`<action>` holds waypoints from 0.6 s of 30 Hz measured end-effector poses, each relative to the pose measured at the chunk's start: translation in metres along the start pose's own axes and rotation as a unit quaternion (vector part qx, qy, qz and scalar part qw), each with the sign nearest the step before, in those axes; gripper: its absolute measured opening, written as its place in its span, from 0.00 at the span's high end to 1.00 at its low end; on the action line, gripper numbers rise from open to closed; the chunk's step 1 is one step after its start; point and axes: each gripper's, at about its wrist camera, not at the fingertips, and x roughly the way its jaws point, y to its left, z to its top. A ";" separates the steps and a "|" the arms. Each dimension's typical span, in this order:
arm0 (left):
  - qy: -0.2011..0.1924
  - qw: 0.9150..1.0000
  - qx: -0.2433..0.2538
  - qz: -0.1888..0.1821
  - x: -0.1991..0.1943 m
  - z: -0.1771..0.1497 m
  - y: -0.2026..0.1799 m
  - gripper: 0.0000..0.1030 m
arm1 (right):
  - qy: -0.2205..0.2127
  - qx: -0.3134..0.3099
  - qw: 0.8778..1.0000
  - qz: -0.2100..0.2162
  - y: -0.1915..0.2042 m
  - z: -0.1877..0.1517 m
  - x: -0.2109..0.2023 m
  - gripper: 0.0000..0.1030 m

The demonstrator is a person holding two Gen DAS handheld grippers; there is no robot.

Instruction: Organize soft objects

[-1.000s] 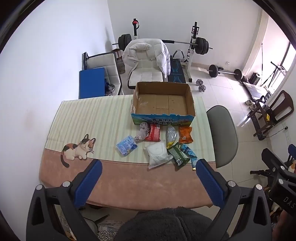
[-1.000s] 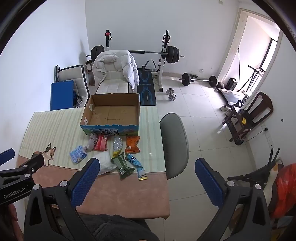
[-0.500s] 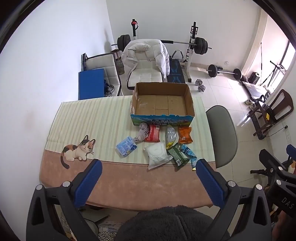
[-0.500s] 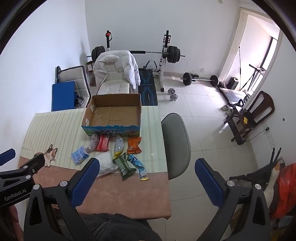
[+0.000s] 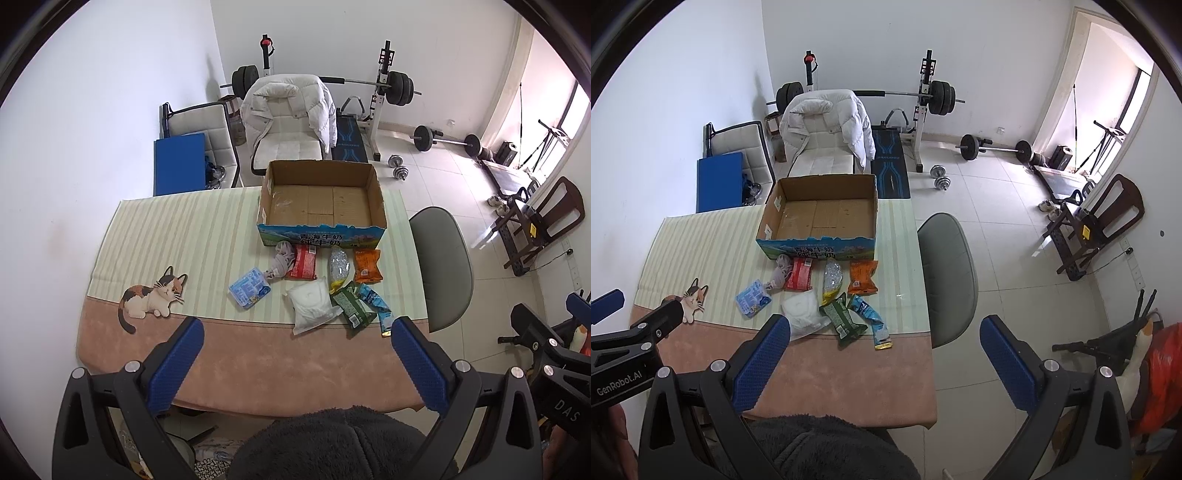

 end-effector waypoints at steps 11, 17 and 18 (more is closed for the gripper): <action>0.000 1.000 -0.003 -0.001 0.001 0.002 -0.002 0.00 | -0.002 -0.002 1.000 -0.001 -0.001 0.000 -0.001 0.00; -0.001 1.000 0.000 -0.002 0.001 0.004 -0.005 0.00 | -0.005 -0.002 1.000 -0.003 -0.001 0.001 -0.001 0.00; -0.001 1.000 0.000 -0.002 0.001 0.005 -0.006 0.00 | -0.005 -0.001 1.000 -0.001 -0.001 0.000 -0.001 0.00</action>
